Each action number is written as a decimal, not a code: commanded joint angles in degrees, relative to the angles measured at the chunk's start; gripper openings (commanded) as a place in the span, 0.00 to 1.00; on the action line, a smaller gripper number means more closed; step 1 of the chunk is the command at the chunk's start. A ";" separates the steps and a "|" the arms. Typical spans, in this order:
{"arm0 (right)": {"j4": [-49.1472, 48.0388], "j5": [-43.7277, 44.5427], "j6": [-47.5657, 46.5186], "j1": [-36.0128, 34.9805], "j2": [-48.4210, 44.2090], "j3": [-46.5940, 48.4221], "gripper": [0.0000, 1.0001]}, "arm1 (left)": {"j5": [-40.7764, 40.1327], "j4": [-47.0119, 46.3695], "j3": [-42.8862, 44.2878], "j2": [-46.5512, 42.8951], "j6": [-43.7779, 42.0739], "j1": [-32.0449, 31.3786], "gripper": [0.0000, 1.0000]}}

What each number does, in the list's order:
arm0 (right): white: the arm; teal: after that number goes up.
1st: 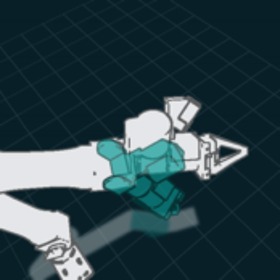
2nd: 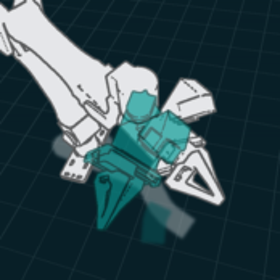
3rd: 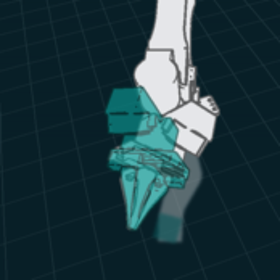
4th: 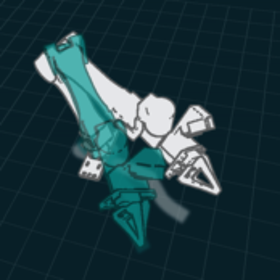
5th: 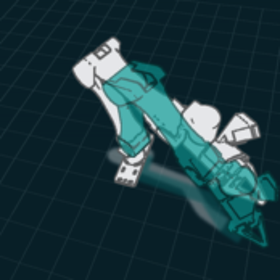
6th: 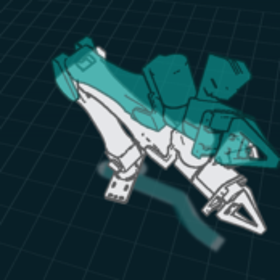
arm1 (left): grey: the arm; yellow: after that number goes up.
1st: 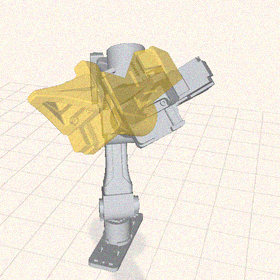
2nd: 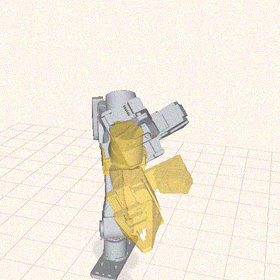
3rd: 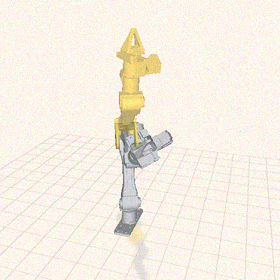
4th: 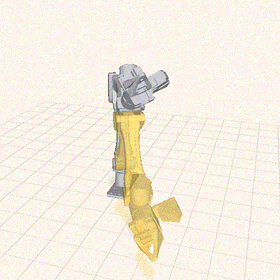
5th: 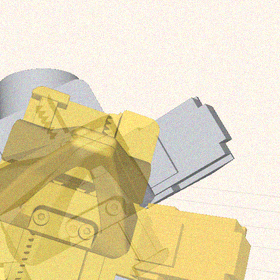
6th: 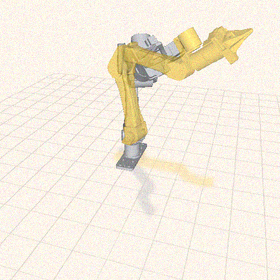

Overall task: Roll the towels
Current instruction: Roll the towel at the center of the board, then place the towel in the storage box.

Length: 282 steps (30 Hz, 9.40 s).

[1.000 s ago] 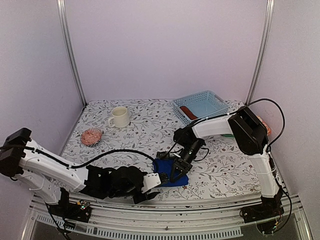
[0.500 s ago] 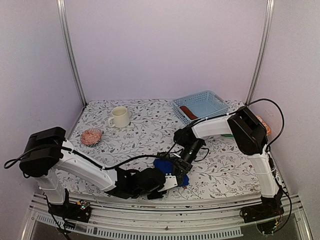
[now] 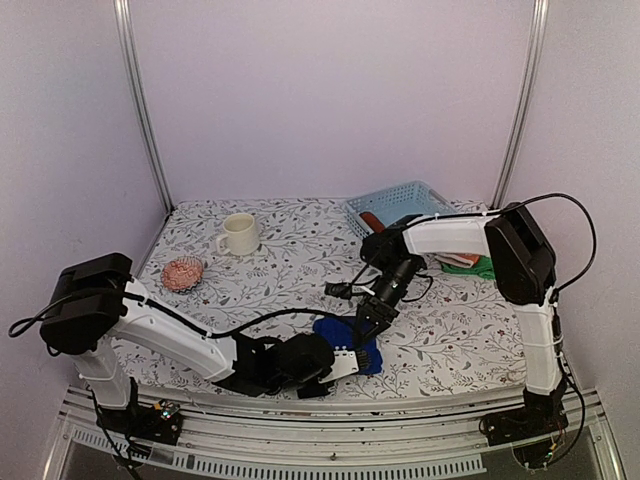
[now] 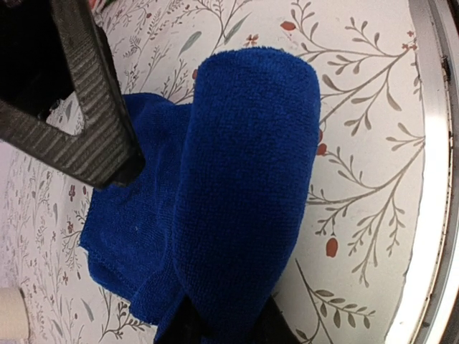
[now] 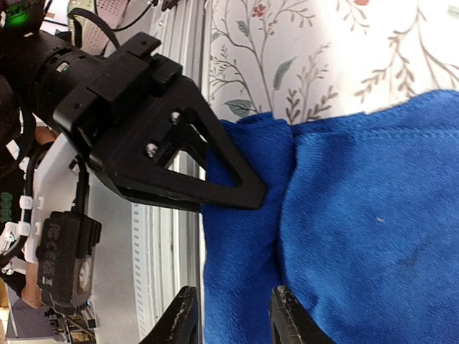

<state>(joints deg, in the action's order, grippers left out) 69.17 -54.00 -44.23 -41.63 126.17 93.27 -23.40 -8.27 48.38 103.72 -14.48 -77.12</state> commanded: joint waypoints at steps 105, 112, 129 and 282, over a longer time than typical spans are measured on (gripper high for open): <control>-12.92 2.57 -1.71 0.66 -1.69 -16.63 0.15 | 3.43 0.62 0.26 -5.15 -6.47 -1.36 0.60; -12.04 3.32 -0.10 0.67 -0.56 -14.28 0.16 | -1.29 1.50 5.77 3.66 -10.64 -1.49 0.60; -12.90 7.54 5.09 5.29 -18.93 -10.99 0.48 | 7.00 13.82 8.53 3.42 -0.84 -1.37 0.15; -17.12 28.58 4.37 -0.90 -21.77 -10.72 0.11 | 3.38 -15.51 -22.44 -31.02 17.04 8.32 0.59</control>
<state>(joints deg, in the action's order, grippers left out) 51.03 -29.02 -40.29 -46.98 106.26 78.70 -17.56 -25.10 27.18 74.46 0.95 -69.84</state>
